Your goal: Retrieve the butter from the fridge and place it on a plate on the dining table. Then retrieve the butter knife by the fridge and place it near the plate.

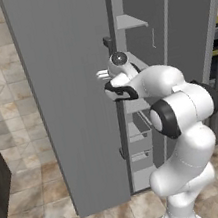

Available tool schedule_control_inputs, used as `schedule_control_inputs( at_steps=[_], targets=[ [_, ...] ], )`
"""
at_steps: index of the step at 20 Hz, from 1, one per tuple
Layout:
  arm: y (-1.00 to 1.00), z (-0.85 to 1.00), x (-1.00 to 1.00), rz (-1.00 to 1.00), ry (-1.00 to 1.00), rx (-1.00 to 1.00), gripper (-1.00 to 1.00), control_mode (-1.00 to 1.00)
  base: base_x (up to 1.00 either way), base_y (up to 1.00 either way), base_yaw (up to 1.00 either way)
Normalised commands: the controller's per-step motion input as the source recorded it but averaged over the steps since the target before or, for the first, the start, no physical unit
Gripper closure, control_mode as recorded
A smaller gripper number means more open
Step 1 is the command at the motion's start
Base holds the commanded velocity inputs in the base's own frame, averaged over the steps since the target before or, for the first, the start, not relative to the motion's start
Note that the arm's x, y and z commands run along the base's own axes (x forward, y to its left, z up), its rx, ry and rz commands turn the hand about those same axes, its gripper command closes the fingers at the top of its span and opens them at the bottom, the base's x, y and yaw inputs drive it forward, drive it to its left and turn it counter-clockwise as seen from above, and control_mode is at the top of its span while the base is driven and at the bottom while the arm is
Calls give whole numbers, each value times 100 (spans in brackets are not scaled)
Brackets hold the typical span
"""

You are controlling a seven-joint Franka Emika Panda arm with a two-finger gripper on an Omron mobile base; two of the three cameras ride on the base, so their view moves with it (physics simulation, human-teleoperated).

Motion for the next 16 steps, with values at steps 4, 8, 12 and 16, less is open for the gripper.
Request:
schedule_control_inputs(
  at_steps=[4,8,12,16],
  targets=[
    [19,6,-44,0,0,-4,100,-100,0,0,0],
    [44,1,-88,-1,1,-8,100,-100,0,0,0],
    [75,0,-100,-10,4,-14,100,-100,0,0,0],
    [69,0,-100,-14,1,-11,100,-100,0,0,0]
  ],
)
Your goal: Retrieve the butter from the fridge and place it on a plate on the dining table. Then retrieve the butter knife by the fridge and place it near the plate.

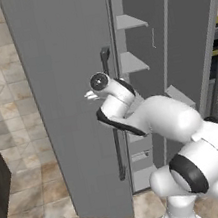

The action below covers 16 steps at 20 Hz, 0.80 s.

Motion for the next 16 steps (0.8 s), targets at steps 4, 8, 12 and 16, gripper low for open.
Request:
schedule_control_inputs(
  at_steps=[4,8,12,16],
  targets=[
    [74,1,-90,-17,2,-9,100,-100,0,0,0],
    [74,0,-65,-19,0,-9,100,-100,0,0,0],
    [61,0,-38,-15,0,-7,-100,-100,0,0,0],
    [22,0,0,-5,0,0,-100,-100,0,0,0]
  ],
)
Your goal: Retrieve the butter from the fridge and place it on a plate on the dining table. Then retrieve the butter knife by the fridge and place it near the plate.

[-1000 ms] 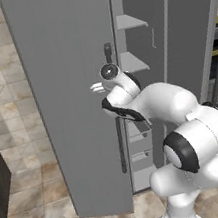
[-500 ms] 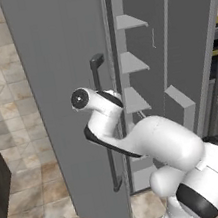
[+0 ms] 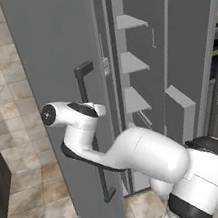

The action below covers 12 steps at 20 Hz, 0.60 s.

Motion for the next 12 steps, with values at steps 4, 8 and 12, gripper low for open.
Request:
schedule_control_inputs(
  at_steps=[4,8,12],
  targets=[
    [39,0,-2,-8,0,0,-100,-100,0,0,0],
    [55,-16,-10,-11,0,0,-100,-100,0,0,0],
    [53,-15,-11,-12,0,0,-100,-100,0,0,0]
  ],
)
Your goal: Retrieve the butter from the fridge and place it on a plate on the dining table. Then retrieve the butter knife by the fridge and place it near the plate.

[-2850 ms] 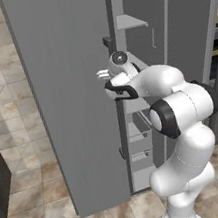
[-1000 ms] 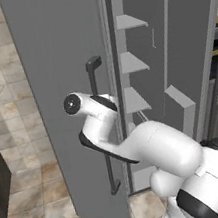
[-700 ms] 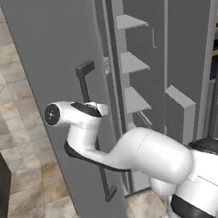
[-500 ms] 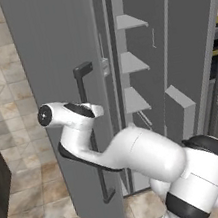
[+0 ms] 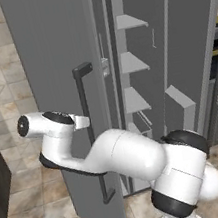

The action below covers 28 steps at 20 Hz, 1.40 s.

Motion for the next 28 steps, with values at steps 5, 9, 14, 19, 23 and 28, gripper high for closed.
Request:
schedule_control_inputs(
  at_steps=[5,9,14,19,23,28],
  targets=[
    [-58,-55,-88,-8,1,-10,-100,-100,0,0,0],
    [-100,-39,-95,-2,-1,1,-100,-100,0,0,0],
    [-91,-4,-32,0,2,14,-100,-100,0,0,0],
    [-69,2,-8,1,0,21,-100,-100,0,0,0],
    [-89,2,-32,-2,2,27,-100,-100,0,0,0],
    [-100,21,-2,-11,5,53,-100,-100,0,0,0]
  ],
)
